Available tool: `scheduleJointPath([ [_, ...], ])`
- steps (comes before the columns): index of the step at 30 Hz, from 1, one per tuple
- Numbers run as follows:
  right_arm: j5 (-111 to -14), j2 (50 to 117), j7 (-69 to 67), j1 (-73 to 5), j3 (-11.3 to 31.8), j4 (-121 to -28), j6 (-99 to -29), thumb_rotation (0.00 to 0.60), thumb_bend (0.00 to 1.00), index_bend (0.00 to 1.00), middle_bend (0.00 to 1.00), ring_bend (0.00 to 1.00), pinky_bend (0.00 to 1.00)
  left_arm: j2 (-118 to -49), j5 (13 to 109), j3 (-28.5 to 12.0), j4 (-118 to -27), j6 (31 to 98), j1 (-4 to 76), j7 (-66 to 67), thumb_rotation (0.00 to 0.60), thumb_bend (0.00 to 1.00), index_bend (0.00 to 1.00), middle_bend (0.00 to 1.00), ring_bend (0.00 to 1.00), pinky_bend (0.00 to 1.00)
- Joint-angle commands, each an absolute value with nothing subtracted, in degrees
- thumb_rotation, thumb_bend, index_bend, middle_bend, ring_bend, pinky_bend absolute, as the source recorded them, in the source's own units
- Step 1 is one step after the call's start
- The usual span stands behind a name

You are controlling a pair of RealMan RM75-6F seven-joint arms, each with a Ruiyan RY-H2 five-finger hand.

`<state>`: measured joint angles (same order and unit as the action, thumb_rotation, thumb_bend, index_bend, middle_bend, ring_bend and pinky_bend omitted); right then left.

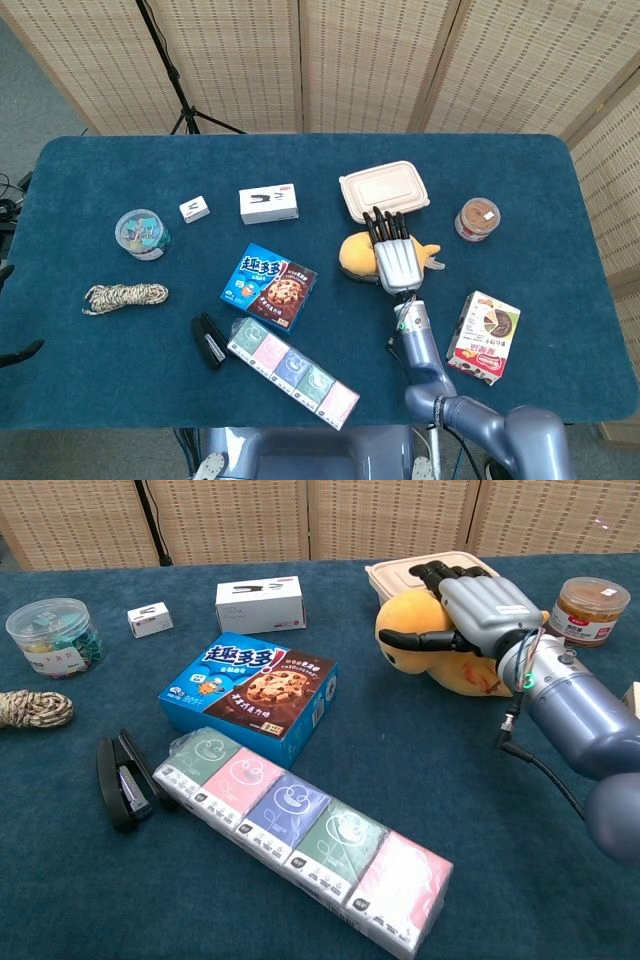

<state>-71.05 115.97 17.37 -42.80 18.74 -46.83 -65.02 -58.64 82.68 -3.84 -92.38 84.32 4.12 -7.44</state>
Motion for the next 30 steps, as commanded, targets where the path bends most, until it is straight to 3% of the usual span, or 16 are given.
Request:
scheduleJointPath([
  [1,-70.41,112.57,17.34,-40.43,17.77,-53.87,-64.69,0.028,0.0,0.01,0.0,0.0,0.0,-58.72,82.66,-3.8,-92.51,84.25,4.16,-7.13,0.6,0.0,0.0,0.0,0.0,0.0],
  [6,-70.65,110.67,17.66,-39.69,16.89,-58.61,-64.49,0.03,0.0,0.01,0.0,0.0,0.0,-58.67,82.55,-3.83,-92.56,84.28,4.1,-7.29,0.6,0.0,0.0,0.0,0.0,0.0],
  [30,-72.4,104.03,6.15,-37.29,14.73,-59.57,-61.74,0.039,0.0,0.0,0.0,0.0,0.0,-58.22,82.81,-3.82,-91.86,84.67,3.75,-9.37,0.6,0.0,0.0,0.0,0.0,0.0],
])
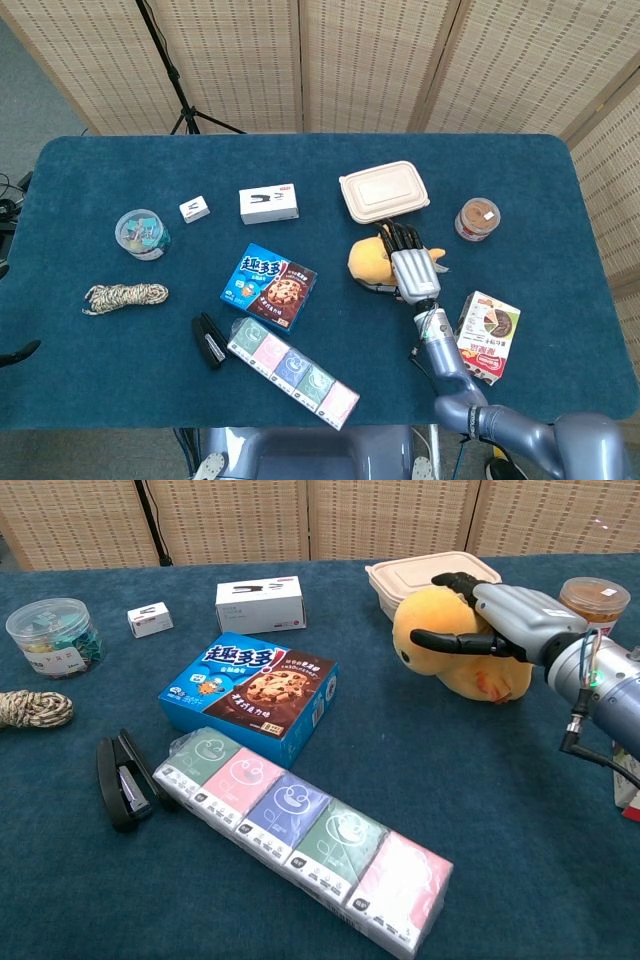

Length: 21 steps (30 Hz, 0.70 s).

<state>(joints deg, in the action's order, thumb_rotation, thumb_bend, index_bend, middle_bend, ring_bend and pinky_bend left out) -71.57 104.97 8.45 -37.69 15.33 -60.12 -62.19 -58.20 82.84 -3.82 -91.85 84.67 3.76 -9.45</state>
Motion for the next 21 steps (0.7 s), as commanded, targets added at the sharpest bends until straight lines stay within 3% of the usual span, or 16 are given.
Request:
scheduleJointPath([
  [1,-72.87,103.76,5.0,-37.17,14.5,-59.04,-61.79,0.039,0.0,0.0,0.0,0.0,0.0,-58.24,82.76,-3.83,-91.88,84.67,3.74,-9.3,0.6,0.0,0.0,0.0,0.0,0.0],
  [21,-77.41,102.65,-10.8,-36.19,11.85,-47.81,-61.35,0.036,0.0,0.0,0.0,0.0,0.0,-58.4,82.36,-3.91,-92.09,84.44,3.79,-8.43,0.6,0.0,0.0,0.0,0.0,0.0],
])
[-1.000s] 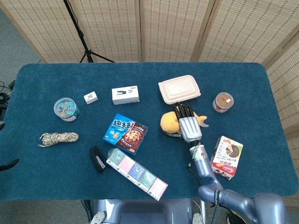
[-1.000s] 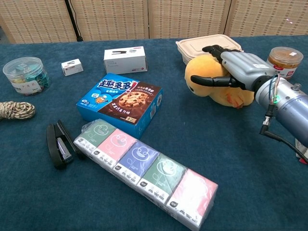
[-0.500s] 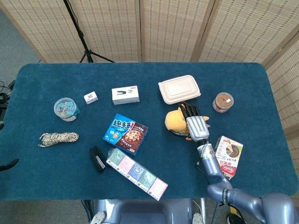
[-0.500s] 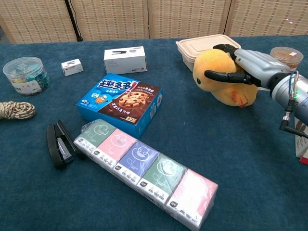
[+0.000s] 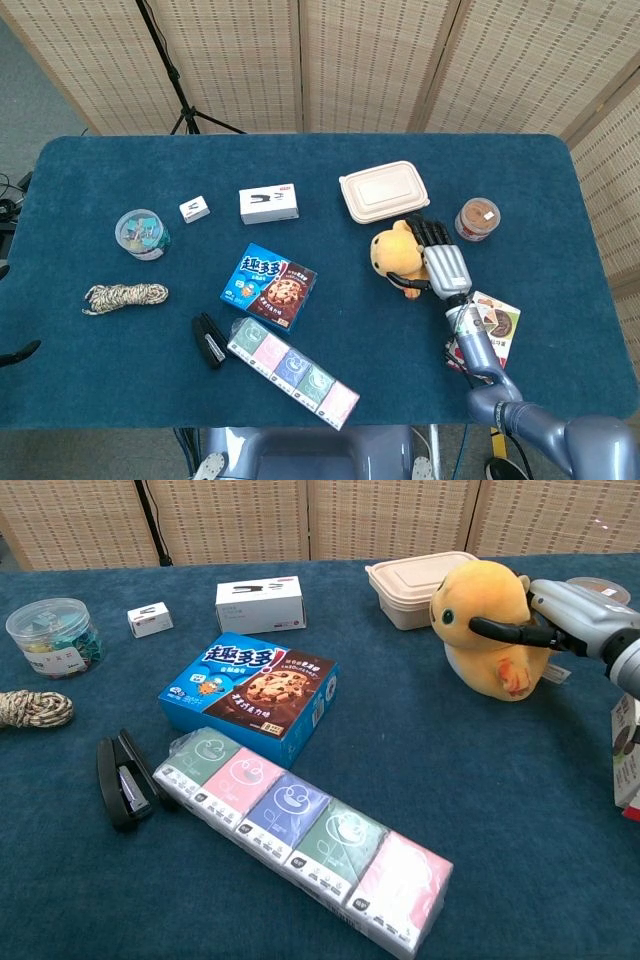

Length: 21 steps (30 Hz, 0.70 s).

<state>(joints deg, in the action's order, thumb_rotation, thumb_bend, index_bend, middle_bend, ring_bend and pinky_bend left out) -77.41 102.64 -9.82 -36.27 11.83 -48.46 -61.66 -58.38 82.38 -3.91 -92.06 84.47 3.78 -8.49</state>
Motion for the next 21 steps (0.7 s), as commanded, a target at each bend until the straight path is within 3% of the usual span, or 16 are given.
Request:
scheduleJointPath([
  [1,-77.33,102.64,-11.14,-36.19,11.9,-47.74,-61.21,0.036,0.0,0.0,0.0,0.0,0.0,-58.42,82.33,-3.93,-92.12,84.43,3.8,-8.38,0.6,0.0,0.0,0.0,0.0,0.0],
  [13,-79.82,101.21,-8.43,-37.46,12.74,-57.17,-65.04,0.036,0.0,0.0,0.0,0.0,0.0,-58.61,82.19,-3.97,-92.5,84.24,3.95,-7.42,0.6,0.0,0.0,0.0,0.0,0.0],
  [21,-78.26,104.18,-1.88,-40.3,14.88,-58.85,-64.31,0.037,0.0,0.0,0.0,0.0,0.0,-58.69,82.36,-3.88,-92.43,84.29,3.94,-7.34,0.6,0.0,0.0,0.0,0.0,0.0],
])
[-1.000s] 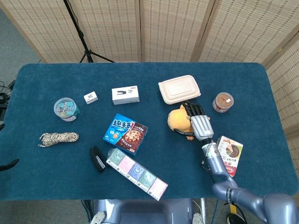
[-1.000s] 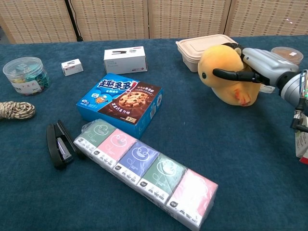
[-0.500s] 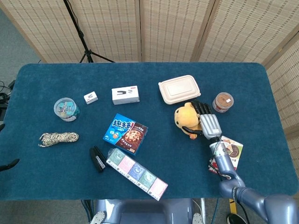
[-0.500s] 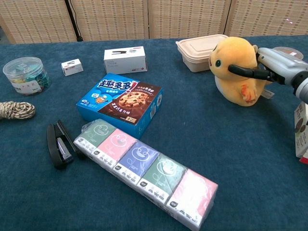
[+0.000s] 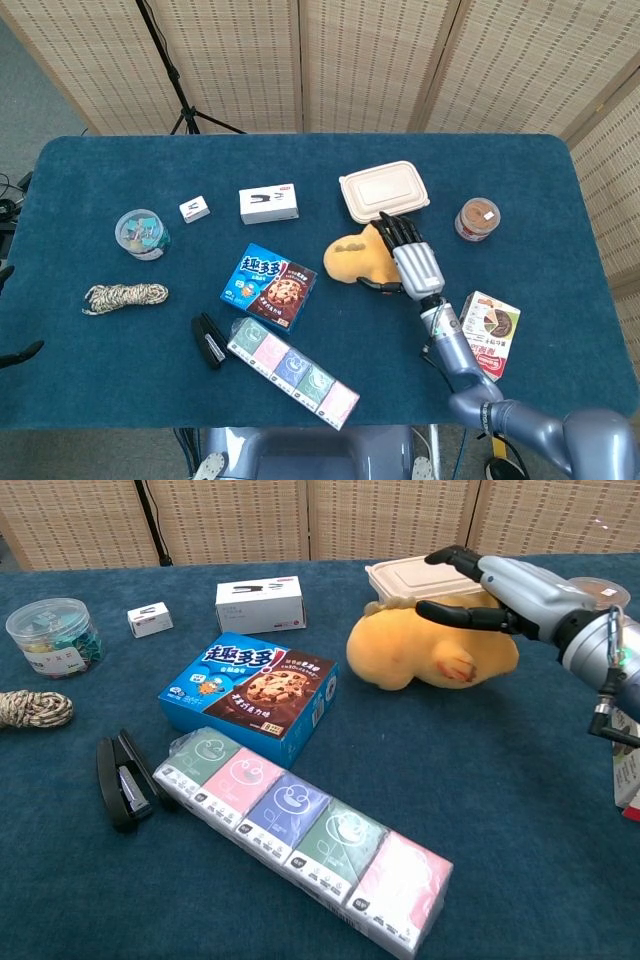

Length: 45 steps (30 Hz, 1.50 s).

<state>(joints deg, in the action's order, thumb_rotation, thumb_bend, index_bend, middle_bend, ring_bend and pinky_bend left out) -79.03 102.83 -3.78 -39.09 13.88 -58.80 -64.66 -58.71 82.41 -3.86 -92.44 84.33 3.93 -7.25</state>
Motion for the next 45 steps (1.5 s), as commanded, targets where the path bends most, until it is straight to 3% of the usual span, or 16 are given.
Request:
scheduleJointPath([
  [1,-77.9,104.75,-0.67,-40.75,15.27,-58.52,-64.22,0.038,0.0,0.0,0.0,0.0,0.0,-58.67,82.3,-3.93,-92.41,84.29,3.94,-7.44,0.6,0.0,0.0,0.0,0.0,0.0],
  [10,-75.9,109.74,8.16,-44.59,17.05,-55.1,-63.21,0.041,0.0,0.0,0.0,0.0,0.0,-58.34,82.04,-4.01,-92.28,83.86,4.06,-8.21,0.6,0.0,0.0,0.0,0.0,0.0],
  [16,-77.6,111.31,7.94,-43.25,13.81,-54.24,-64.37,0.04,0.0,0.0,0.0,0.0,0.0,-58.18,82.0,-4.04,-92.0,83.85,4.0,-8.91,0.6,0.0,0.0,0.0,0.0,0.0],
  [24,-77.44,112.66,7.6,-41.31,12.09,-46.05,-64.41,0.04,0.0,0.0,0.0,0.0,0.0,-58.07,82.09,-4.02,-91.73,84.28,3.69,-9.79,0.6,0.0,0.0,0.0,0.0,0.0],
  [31,-77.22,110.53,4.38,-37.94,11.36,-42.64,-65.95,0.043,0.0,0.0,0.0,0.0,0.0,-58.05,82.03,-4.04,-91.71,84.17,3.72,-9.87,0.6,0.0,0.0,0.0,0.0,0.0],
  [45,-77.38,104.09,-1.0,-32.49,9.9,-49.63,-67.18,0.045,0.0,0.0,0.0,0.0,0.0,-58.64,81.95,-3.89,-92.34,84.24,3.72,-7.46,0.6,0.0,0.0,0.0,0.0,0.0],
])
